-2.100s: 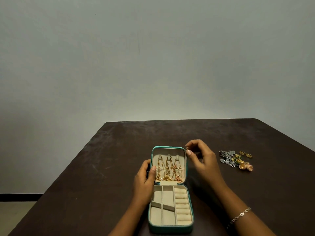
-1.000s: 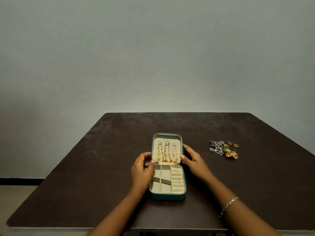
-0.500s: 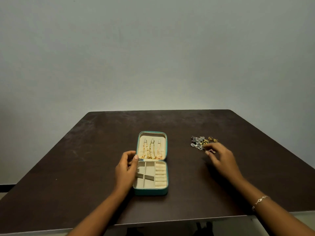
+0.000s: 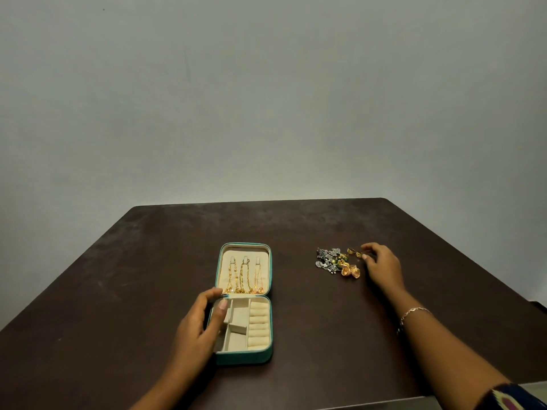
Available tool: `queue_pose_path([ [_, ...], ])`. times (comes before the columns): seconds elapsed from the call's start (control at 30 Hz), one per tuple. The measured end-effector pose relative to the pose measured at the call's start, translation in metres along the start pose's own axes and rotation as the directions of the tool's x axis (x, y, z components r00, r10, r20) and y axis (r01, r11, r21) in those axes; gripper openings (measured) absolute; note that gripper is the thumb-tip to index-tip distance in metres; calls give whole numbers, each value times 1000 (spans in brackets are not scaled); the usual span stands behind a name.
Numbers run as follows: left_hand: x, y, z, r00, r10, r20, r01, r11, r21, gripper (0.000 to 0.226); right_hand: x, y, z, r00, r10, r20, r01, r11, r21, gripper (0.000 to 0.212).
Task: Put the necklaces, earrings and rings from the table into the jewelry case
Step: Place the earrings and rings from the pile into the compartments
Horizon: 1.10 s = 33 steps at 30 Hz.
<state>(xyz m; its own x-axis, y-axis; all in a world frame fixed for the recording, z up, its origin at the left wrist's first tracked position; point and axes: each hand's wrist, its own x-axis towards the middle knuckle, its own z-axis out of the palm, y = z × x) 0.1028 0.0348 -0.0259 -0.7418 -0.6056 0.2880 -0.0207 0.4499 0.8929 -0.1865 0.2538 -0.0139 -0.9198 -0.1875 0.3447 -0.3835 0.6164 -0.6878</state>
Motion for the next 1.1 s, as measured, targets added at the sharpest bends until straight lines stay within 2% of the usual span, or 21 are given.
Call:
queue_pose_path([
  [0.07, 1, 1, 0, 1000, -12, 11, 12, 1000, 17, 44, 7, 1, 5, 1000, 21, -3, -21, 999, -44, 24],
  [0.17, 2, 3, 1, 1000, -11, -7, 11, 1000, 13, 44, 15, 3, 9, 999, 45, 3, -44, 994, -100, 15],
  [0.3, 3, 4, 2, 996, 69, -57, -65, 996, 60, 14, 15, 5, 12, 998, 67, 1, -66, 990, -123, 6],
  [0.37, 2, 3, 0, 990, 118, -77, -108, 987, 121, 12, 13, 4, 12, 997, 73, -32, -75, 994, -73, 6],
  [0.47, -1, 1, -4, 973, 198, -120, -170, 963, 211, 13, 1, -3, 7, 981, 85, -172, -67, 992, 103, 12],
  [0.53, -2, 1, -3, 955, 265, -131, -225, 940, 257, 17, -13, -8, 2, 962, 67, -264, -15, 980, 196, 14],
  [0.6, -3, 2, 0, 937, 332, -107, -289, 911, 294, 22, -30, -20, -2, 963, -4, -268, 81, 957, 277, 11],
  [0.67, -3, 3, 2, 925, 373, -76, -329, 884, 331, 24, -54, -45, -1, 972, -154, -177, 212, 900, 381, 10],
  [0.7, -4, 2, 2, 920, 385, -73, -340, 876, 342, 24, -68, -61, 1, 964, -253, -85, 265, 863, 430, 13],
  [0.77, -5, 1, 2, 908, 412, -77, -362, 863, 352, 26, -98, -92, 10, 896, -415, 160, 286, 812, 509, 17],
  [0.83, -5, 1, 1, 901, 427, -71, -377, 855, 356, 28, -122, -117, 21, 810, -469, 351, 238, 811, 534, 16],
  [0.9, -6, 2, 1, 899, 435, -55, -393, 853, 343, 26, -139, -132, 31, 779, -480, 404, 205, 803, 560, 13],
  [1.0, -7, 3, 1, 909, 413, -58, -379, 876, 298, 24, -150, -143, 42, 756, -516, 403, 231, 786, 573, 12],
  [1.1, -7, 2, 0, 914, 399, -69, -361, 880, 309, 23, -156, -143, 50, 772, -507, 383, 213, 775, 595, 6],
])
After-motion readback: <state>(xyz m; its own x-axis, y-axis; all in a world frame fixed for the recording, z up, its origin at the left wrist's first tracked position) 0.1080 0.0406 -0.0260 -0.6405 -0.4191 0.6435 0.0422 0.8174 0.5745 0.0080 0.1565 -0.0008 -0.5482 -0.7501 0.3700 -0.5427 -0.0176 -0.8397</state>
